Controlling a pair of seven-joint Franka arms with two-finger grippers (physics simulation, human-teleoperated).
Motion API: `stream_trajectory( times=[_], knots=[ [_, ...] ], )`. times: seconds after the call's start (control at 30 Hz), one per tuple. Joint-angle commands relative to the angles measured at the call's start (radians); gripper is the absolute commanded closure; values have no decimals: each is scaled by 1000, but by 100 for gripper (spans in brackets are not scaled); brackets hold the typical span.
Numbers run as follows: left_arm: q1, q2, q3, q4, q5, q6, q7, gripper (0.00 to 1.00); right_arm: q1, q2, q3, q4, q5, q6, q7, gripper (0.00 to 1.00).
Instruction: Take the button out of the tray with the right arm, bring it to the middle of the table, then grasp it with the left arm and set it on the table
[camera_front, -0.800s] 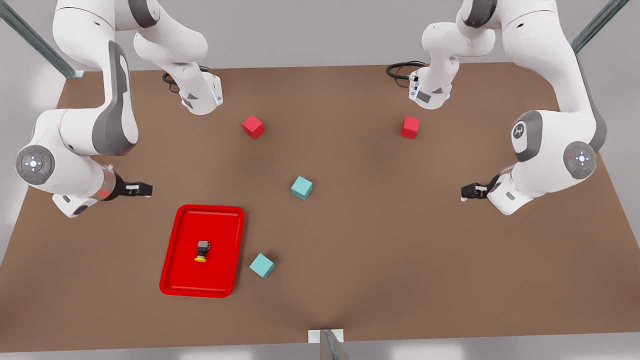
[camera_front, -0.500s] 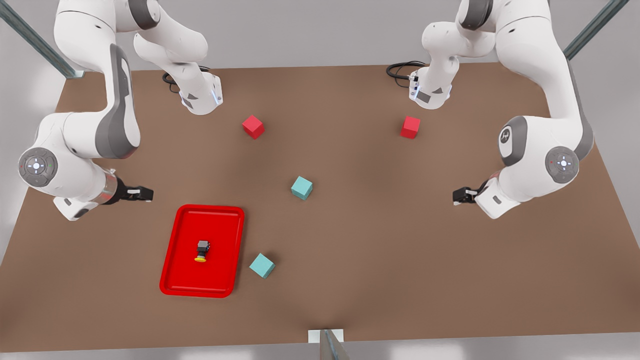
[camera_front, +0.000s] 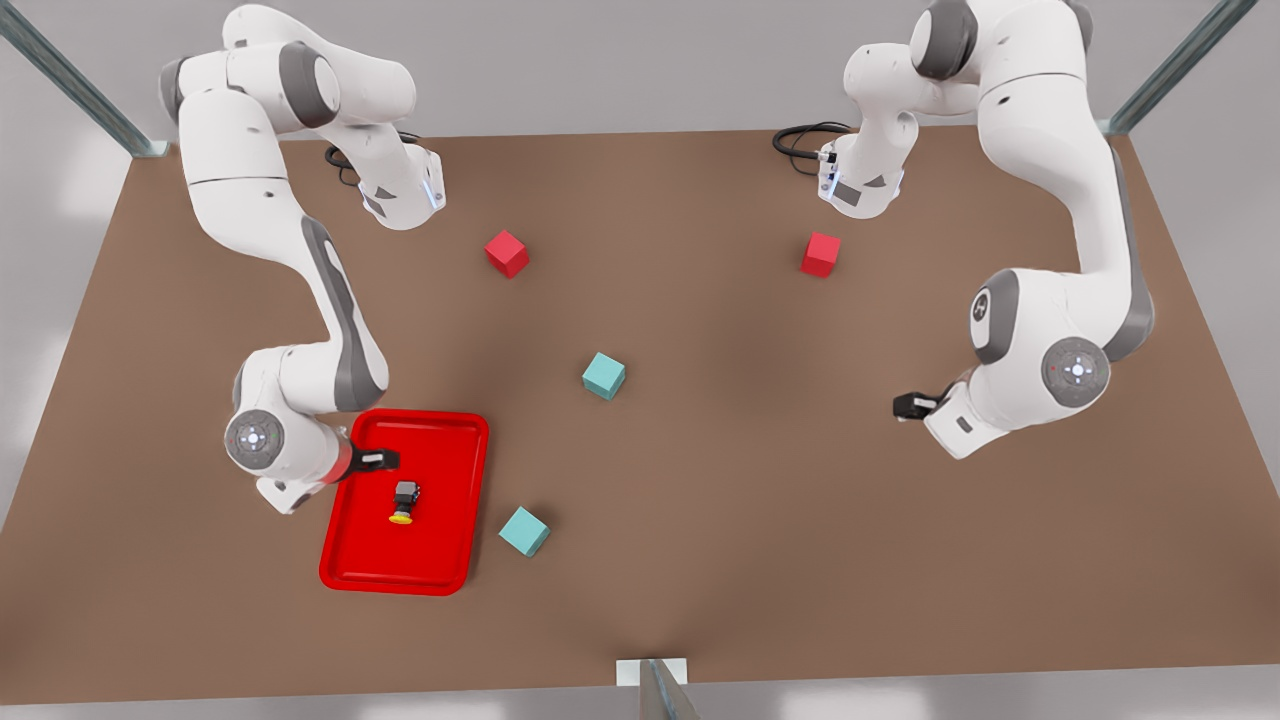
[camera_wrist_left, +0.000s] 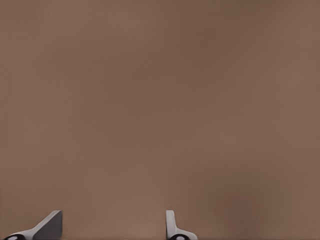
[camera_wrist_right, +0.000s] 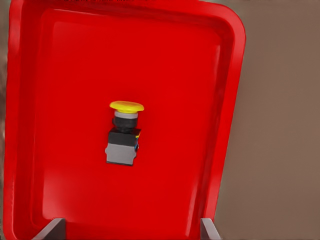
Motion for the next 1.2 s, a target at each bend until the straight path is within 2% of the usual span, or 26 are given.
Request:
stream_trajectory(
  times=[0.0, 0.17, 0.2, 0.23, 0.3, 0.33, 0.37, 0.6, 0.8, 0.83, 0.87, 1.03, 1.1, 1.17],
  knots=[
    [0, 1, 0, 0, 4, 27, 2, 0, 10, 32, 0, 1, 1, 192, 10, 0],
    [-29, -1, 0, 0, -3, 18, 1, 0, 7, 177, 2, 78, 0, 264, -20, 0],
    [-28, 4, 0, -2, 1, 20, 1, 0, -2, 222, 0, 67, -2, 454, -123, 0],
    [-28, 8, 0, 0, 3, 21, 1, 0, -5, 237, 0, 70, 5, 468, -143, 0],
    [-28, 7, 2, 6, 3, 24, 2, 0, -1, 237, 0, 56, 3, 471, -145, 0],
    [-29, 4, 2, 8, 4, 10, 2, 0, 4, 237, 0, 40, 3, 476, -145, 2],
    [-28, -5, 2, 6, 1, -14, 13, 0, 4, 234, 0, 30, 3, 479, -145, 9],
    [-28, -12, 2, 46, -13, 16, 15, 0, 1, 167, -1, -126, 5, 522, -129, 9],
    [-38, 1, -18, 35, -9, 66, -1, 0, 12, 139, 2, -132, 5, 514, -77, 17],
    [-38, -4, -15, 35, -9, 67, -1, 0, 12, 141, 2, -131, 5, 514, -77, 22],
    [-38, -13, -12, 41, -6, 67, -1, 0, 10, 144, 2, -129, 5, 516, -79, 32],
    [-32, -4, -11, 43, -3, 69, -1, 0, 9, 154, 2, -128, 1, 524, -82, 33],
    [-32, -4, -11, 43, -3, 67, -2, 0, 10, 145, 2, -128, 0, 519, -82, 55],
    [-32, -7, -11, 43, -2, 67, -5, 0, 9, 134, 2, -129, 0, 514, -94, 61]
  ],
)
